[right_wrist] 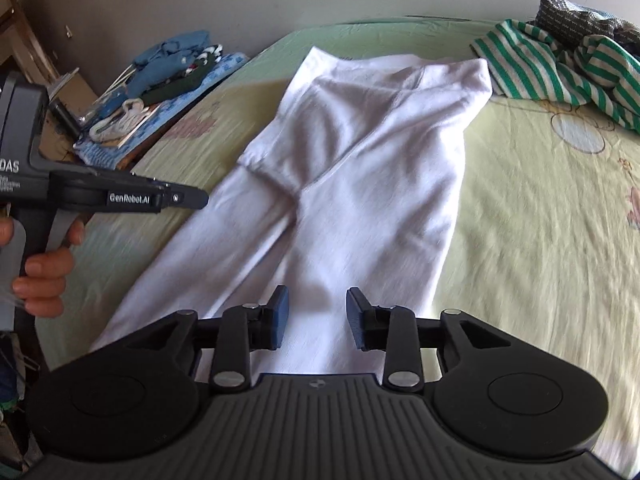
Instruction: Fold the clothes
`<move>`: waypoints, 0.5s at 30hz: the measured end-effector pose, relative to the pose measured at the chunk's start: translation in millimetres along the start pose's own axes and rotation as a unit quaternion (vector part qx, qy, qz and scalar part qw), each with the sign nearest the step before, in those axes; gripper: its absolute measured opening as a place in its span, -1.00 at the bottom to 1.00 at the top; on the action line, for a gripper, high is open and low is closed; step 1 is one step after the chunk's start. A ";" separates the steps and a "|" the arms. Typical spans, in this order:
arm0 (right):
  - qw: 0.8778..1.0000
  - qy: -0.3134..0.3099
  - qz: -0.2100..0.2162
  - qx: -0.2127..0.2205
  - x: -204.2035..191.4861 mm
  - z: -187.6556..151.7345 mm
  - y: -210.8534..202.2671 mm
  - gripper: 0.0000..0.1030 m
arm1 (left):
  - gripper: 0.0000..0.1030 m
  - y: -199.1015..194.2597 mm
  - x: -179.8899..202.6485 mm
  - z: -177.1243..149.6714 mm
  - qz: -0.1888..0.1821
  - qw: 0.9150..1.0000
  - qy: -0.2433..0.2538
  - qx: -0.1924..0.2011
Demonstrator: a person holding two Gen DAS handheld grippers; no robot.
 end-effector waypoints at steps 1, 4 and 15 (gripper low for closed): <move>1.000 -0.003 -0.005 -0.003 -8.3 -14.2 -7.5 -0.34 | -0.95 -8.0 5.2 -14.6 -0.011 1.000 0.007 -0.005; 1.000 0.016 -0.017 -0.007 -30.5 -51.2 -28.7 -0.35 | -1.00 -29.8 23.3 -58.8 -0.044 0.998 0.033 -0.023; 0.994 0.084 -0.065 -0.032 -77.2 -136.9 -73.5 -0.41 | -1.00 -78.7 83.3 -168.2 -0.120 0.982 0.134 -0.052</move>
Point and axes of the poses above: each gripper's, at about its wrist camera, not at the fingertips, and y roughly the way its jaws point, x to its right, z to its top, the point moved 9 cm from there along y, roughly the way its jaws point, and after that the axes turned 15 degrees about -z, right-handed, at the moved point
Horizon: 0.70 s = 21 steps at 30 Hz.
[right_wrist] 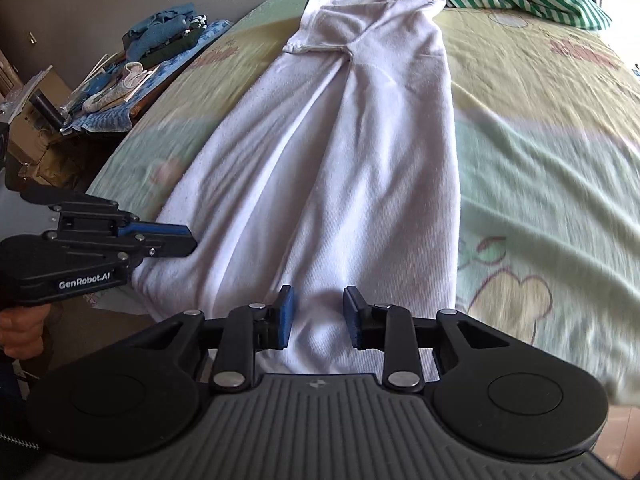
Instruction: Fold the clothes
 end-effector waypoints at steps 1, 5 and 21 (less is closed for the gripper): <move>1.000 0.006 -0.001 -0.001 -0.6 -5.8 -2.7 -0.41 | -1.00 -2.8 4.7 -6.4 -0.004 1.000 0.002 0.000; 0.999 -0.026 -0.007 -0.016 0.7 -25.6 -11.3 -0.40 | -0.99 -16.0 13.7 -40.6 -0.001 1.000 -0.013 -0.006; 0.998 -0.066 -0.005 -0.012 38.0 -49.9 15.1 -0.14 | -0.29 7.0 -14.5 -70.5 0.105 0.994 -0.020 -0.005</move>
Point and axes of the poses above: each gripper's, at about its wrist camera, not at the fingertips, and y roughly the way its jaws point, x to its right, z to its top, the point moved 9 cm from there along y, roughly the way its jaws point, and after that the axes turned 15 degrees about -z, right-handed, at the moved point
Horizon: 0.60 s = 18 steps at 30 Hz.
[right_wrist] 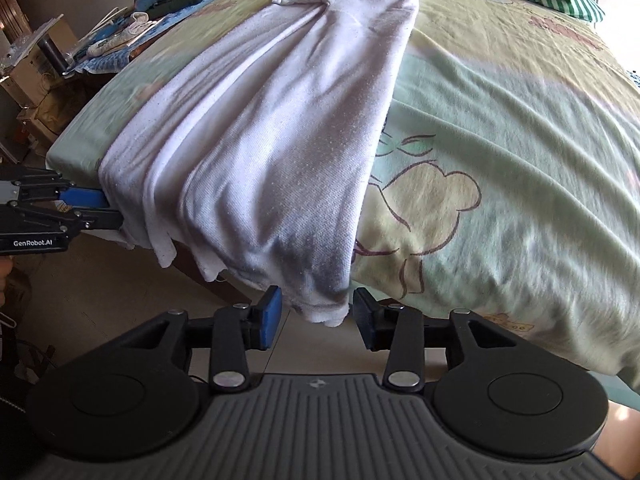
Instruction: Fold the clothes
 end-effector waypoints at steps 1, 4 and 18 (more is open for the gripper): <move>1.000 -0.002 0.007 0.000 -2.0 -1.1 2.5 -0.13 | -0.29 1.6 -0.7 -0.5 0.003 1.000 0.001 0.001; 1.000 -0.005 0.011 0.014 -7.9 0.5 8.8 -0.09 | -0.28 10.2 -1.2 -3.7 -0.007 1.000 -0.007 -0.004; 0.994 -0.063 0.087 0.010 -20.9 -7.6 -19.3 -0.83 | -1.00 -20.0 37.4 3.2 -0.018 0.999 0.042 0.009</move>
Point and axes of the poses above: each gripper's, at about its wrist camera, not at the fingertips, and y roughly the way its jaws point, x to its right, z to its top, the point moved 9 cm from there along y, roughly the way its jaws point, and after that the axes turned 15 degrees about -z, right-handed, at the moved point
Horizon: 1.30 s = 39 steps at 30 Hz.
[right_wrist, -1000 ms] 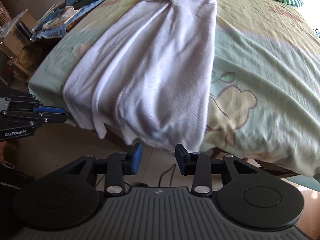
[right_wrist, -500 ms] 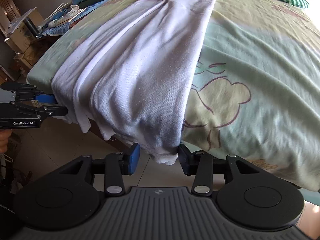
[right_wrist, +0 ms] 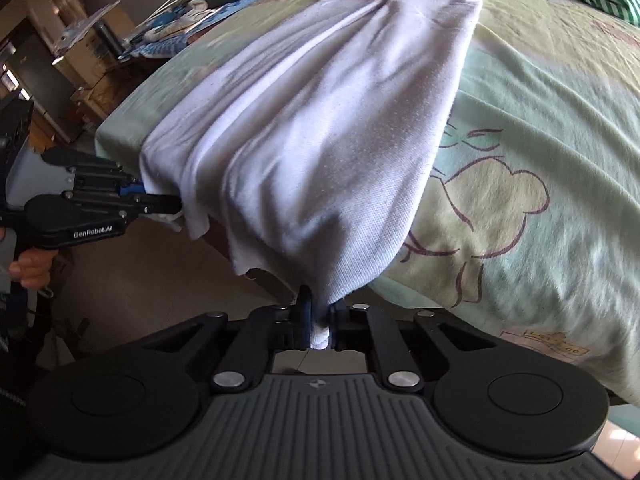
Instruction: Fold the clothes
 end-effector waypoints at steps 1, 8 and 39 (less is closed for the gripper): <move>1.000 -0.006 0.011 0.000 -0.7 -0.5 -7.1 -0.83 | -1.00 -8.4 5.5 1.9 -0.005 1.000 0.006 0.001; 0.994 0.002 0.105 0.023 2.9 30.0 -64.2 -0.83 | -1.00 -73.5 17.1 64.6 -0.045 0.996 0.000 0.071; 0.961 0.266 0.015 0.078 149.6 226.6 52.0 -0.33 | -0.53 73.4 -194.2 252.7 -0.093 0.986 -0.122 0.071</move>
Point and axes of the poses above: each gripper's, at about its wrist camera, not at the fingertips, and y roughly the way its jaws point, x to its right, z to its top, the point moved 9 cm from there along y, roughly the way its jaws point, and after that the axes turned 15 degrees about -z, right-handed, at the moved point
